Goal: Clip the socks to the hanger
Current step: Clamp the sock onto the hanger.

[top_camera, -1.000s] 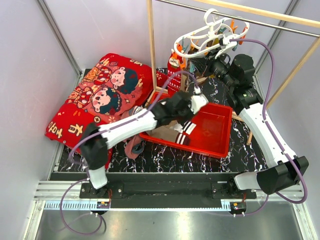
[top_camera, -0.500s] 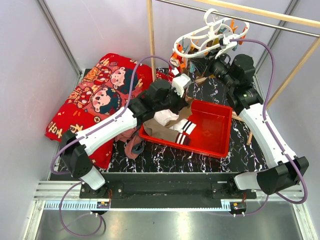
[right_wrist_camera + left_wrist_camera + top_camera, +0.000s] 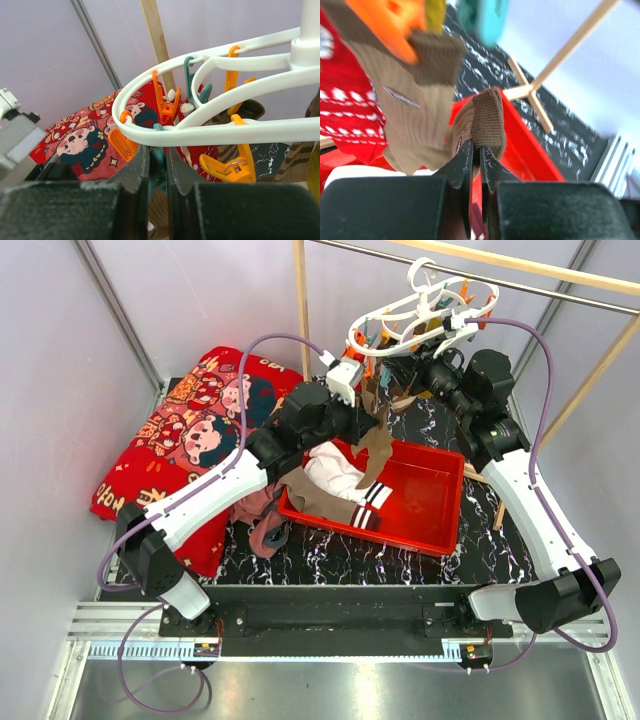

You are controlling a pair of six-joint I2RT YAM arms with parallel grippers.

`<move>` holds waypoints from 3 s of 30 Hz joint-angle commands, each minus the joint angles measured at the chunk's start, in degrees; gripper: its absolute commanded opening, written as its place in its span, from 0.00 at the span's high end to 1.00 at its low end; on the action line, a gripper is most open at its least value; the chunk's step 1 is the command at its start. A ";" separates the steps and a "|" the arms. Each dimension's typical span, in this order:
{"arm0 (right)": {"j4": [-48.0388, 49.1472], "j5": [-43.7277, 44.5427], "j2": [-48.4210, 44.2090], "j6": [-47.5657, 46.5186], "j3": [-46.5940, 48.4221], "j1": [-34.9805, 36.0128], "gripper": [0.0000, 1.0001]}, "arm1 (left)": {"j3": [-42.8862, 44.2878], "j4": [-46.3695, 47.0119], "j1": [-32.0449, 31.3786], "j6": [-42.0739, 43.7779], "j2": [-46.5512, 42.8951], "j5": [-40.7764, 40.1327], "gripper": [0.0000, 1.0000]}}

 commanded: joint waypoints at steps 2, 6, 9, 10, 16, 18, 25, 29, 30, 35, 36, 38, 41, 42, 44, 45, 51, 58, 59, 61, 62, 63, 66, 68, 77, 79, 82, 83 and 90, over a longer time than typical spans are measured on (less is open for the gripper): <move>-1.75 -0.79 -1.32 2.64 1.05 0.33 1.00 | 3.85 6.76 -0.04 -6.66 -1.14 -8.72 1.00; -1.67 0.09 -1.41 3.08 0.96 0.42 1.00 | 3.94 8.42 -0.04 -9.65 0.09 -11.82 1.00; -1.67 0.27 -1.41 3.34 0.69 0.33 1.00 | 3.68 10.08 -0.04 -11.50 0.53 -12.87 1.00; -1.67 0.44 -1.41 3.60 0.52 0.33 1.00 | 3.68 10.44 -0.04 -12.11 0.62 -13.48 1.00; -1.49 1.59 -1.23 5.27 -0.01 0.33 1.00 | 5.43 11.15 -0.04 -13.08 1.76 -14.28 1.00; -0.97 1.50 -0.97 6.23 -0.18 0.33 1.00 | 5.79 11.24 -0.04 -13.34 2.20 -14.19 1.00; 0.27 2.73 -0.79 8.00 -1.50 0.42 1.00 | 6.05 11.76 -0.04 -14.57 2.73 -13.40 1.00; 0.62 3.78 -0.53 8.35 -1.94 0.51 1.00 | 5.88 12.29 -0.12 -14.75 2.29 -13.49 1.00; 0.62 3.96 -0.53 8.61 -2.12 0.42 1.00 | 5.96 12.38 -0.12 -14.93 2.38 -13.40 1.00; 2.45 4.66 -0.27 10.10 -2.73 0.51 1.00 | 6.05 12.82 -0.21 -15.28 2.47 -13.23 1.00; 2.55 4.75 -0.35 10.28 -2.91 0.42 1.00 | 6.14 12.91 -0.30 -15.45 2.56 -13.14 1.00; 2.73 4.75 -0.18 10.81 -2.91 0.42 1.00 | 6.23 13.08 -0.47 -15.28 2.73 -13.14 1.00; 2.99 4.66 -0.27 11.34 -3.00 0.42 1.00 | 6.76 13.00 -0.65 -14.93 2.99 -13.14 1.00; 3.17 4.58 -0.27 11.43 -2.91 0.42 1.00 | 6.84 13.00 -0.83 -14.75 3.17 -13.22 1.00; 3.34 4.49 -0.36 11.51 -2.91 0.42 1.00 | 7.37 12.73 -0.74 -14.66 3.43 -13.31 1.00; 3.43 4.58 -0.44 11.51 -2.91 0.51 1.00 | 7.46 12.73 -0.74 -14.66 3.61 -13.31 1.00; 3.52 5.10 -0.62 11.78 -3.52 0.51 1.00 | 8.60 12.12 -1.62 -14.05 3.88 -13.93 1.00; 4.22 6.07 -0.27 11.34 -4.75 0.68 1.00 | 9.39 12.20 -2.50 -13.08 3.87 -14.81 1.00; 4.40 6.24 -0.35 11.34 -4.93 0.77 1.00 | 9.48 12.12 -2.58 -13.08 3.96 -14.72 1.00; 4.57 6.77 -0.35 10.99 -5.28 0.95 1.00 | 9.66 12.20 -2.76 -12.91 3.79 -14.81 1.00; 4.58 6.77 -0.44 10.99 -5.37 0.86 1.00 | 9.74 12.29 -2.85 -12.64 3.96 -14.98 1.00; 4.66 6.77 -0.62 11.07 -5.54 0.94 1.00 | 9.83 12.38 -2.85 -12.47 3.88 -15.16 1.00; 4.58 6.60 -0.53 11.08 -5.63 1.03 0.96 | 10.01 12.38 -2.85 -12.12 4.22 -15.25 1.00; 4.75 6.33 -0.71 11.08 -5.63 1.03 0.91 | 9.92 12.38 -2.94 -11.94 4.31 -15.33 1.00; 4.23 5.54 -2.90 9.76 -5.98 1.03 0.34 | 8.43 12.20 -2.85 -10.45 3.61 -17.09 1.00; 3.79 5.46 -3.87 8.88 -6.16 1.03 0.29 | 7.90 12.21 -2.85 -10.18 3.52 -17.71 1.00; 2.21 5.37 -5.53 7.30 -6.25 1.03 0.20 | 6.58 12.55 -2.59 -9.74 2.82 -18.59 1.00; 1.85 5.28 -6.58 6.95 -6.25 1.12 0.18 | 6.41 12.64 -2.32 -9.74 2.73 -18.94 1.00; -1.75 5.98 -10.81 0.36 -6.51 1.12 0.15 | 5.09 12.47 -1.18 -8.43 1.50 -19.47 1.00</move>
